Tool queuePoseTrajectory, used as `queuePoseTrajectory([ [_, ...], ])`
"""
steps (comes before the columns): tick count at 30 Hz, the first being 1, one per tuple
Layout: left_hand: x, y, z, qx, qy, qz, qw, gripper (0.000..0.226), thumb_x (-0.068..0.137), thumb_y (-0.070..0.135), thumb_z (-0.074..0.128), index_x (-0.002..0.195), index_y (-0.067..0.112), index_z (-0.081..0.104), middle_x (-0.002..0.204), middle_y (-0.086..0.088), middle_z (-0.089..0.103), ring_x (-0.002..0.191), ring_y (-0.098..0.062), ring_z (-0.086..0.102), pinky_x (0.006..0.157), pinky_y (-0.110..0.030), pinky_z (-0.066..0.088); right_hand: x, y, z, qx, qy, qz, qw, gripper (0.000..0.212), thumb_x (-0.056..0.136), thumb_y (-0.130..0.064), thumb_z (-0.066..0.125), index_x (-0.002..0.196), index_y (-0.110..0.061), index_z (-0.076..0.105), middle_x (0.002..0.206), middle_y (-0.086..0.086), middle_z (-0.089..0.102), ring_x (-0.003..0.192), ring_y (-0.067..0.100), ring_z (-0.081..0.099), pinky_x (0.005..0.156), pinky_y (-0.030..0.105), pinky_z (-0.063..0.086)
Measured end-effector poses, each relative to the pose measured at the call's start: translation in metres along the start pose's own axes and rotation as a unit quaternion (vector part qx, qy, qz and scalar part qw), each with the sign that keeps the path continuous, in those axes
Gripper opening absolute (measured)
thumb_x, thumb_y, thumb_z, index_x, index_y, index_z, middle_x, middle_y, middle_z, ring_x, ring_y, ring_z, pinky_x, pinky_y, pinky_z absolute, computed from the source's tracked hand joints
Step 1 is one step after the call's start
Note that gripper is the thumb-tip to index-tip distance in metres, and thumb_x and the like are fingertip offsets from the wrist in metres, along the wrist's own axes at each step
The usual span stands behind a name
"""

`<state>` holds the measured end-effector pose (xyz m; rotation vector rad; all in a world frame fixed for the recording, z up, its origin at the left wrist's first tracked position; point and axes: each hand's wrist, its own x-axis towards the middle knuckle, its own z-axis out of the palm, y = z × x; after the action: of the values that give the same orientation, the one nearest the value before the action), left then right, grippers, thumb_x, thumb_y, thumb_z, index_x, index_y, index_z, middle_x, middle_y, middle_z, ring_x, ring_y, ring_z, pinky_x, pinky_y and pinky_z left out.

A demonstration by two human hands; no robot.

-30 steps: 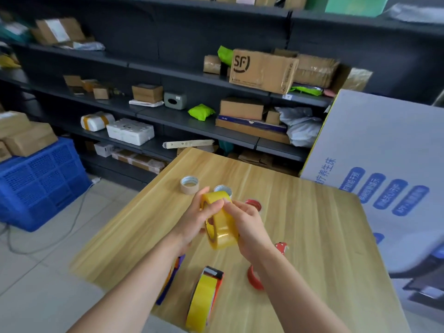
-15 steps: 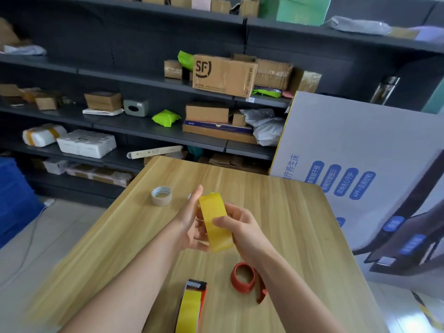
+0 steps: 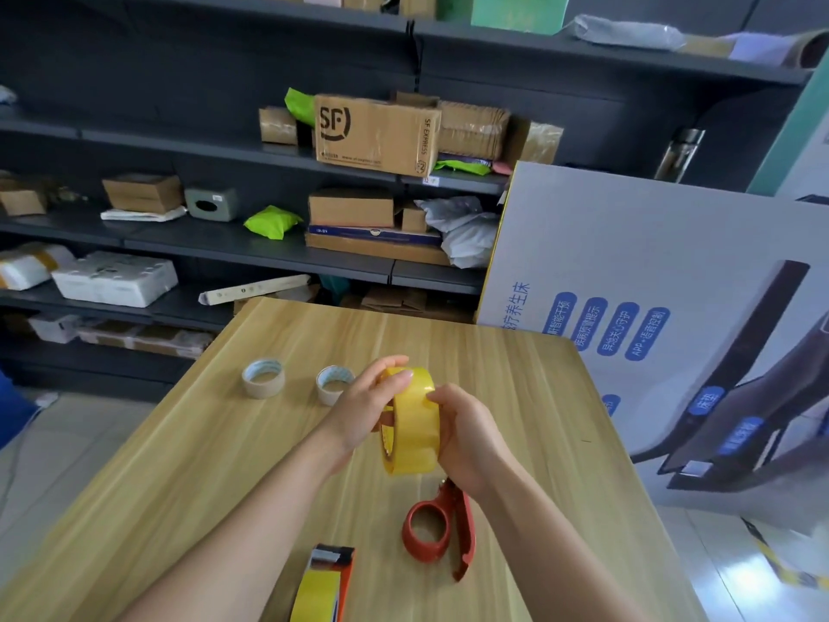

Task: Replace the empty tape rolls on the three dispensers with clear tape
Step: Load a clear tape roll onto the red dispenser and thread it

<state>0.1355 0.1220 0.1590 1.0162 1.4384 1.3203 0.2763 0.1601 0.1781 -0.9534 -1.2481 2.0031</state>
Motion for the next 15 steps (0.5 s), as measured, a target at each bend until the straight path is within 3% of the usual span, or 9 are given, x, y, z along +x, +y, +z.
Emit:
queuePoseTrajectory([
  [5,0.021,0.005,0.032,0.012,0.02,-0.006,1.0,0.037,0.079,0.057,0.051,0.109,0.036,0.059,0.1,-0.003,0.066,0.088,-0.017,0.065,0.078,-0.033,0.052,0.008,-0.016,-0.032,-0.037,-0.032,-0.016,0.999,0.03,0.095,-0.002,0.043,0.081,0.0,0.069,0.081,0.021,0.072,0.072,0.031,0.073,0.06,0.036,0.06],
  [8,0.031,0.007,0.052,0.019,0.025,0.004,1.0,0.028,0.091,0.053,0.049,0.111,0.035,0.057,0.095,-0.001,0.065,0.085,-0.015,0.063,0.07,-0.027,0.05,0.014,-0.026,-0.047,-0.042,-0.007,-0.02,0.999,0.021,0.087,-0.013,0.055,0.088,0.004,0.068,0.087,0.025,0.068,0.085,0.038,0.068,0.086,0.06,0.052],
  [10,0.037,0.007,0.064,0.021,0.033,0.009,0.999,0.036,0.085,0.061,0.05,0.112,0.038,0.057,0.093,0.002,0.065,0.087,-0.015,0.064,0.072,-0.027,0.049,0.017,-0.032,-0.056,-0.037,0.007,-0.014,0.999,0.027,0.079,-0.02,0.061,0.091,0.003,0.067,0.09,0.026,0.064,0.088,0.039,0.064,0.089,0.062,0.049],
  [12,0.04,0.007,0.073,0.037,0.045,0.034,0.998,0.046,0.077,0.065,0.048,0.114,0.039,0.058,0.096,0.004,0.064,0.089,-0.014,0.063,0.074,-0.026,0.049,0.021,-0.036,-0.067,-0.036,0.011,-0.005,0.999,0.02,0.086,-0.017,0.06,0.087,0.002,0.066,0.087,0.024,0.063,0.086,0.038,0.063,0.08,0.053,0.053],
  [15,0.044,0.004,0.082,0.101,0.04,0.097,0.989,0.05,0.076,0.06,0.059,0.12,0.037,0.058,0.117,0.007,0.054,0.101,-0.012,0.06,0.083,-0.025,0.051,0.026,-0.038,-0.082,-0.03,0.015,0.002,0.999,0.021,0.093,-0.013,0.054,0.084,0.001,0.067,0.077,0.017,0.069,0.072,0.031,0.068,0.067,0.038,0.056],
])
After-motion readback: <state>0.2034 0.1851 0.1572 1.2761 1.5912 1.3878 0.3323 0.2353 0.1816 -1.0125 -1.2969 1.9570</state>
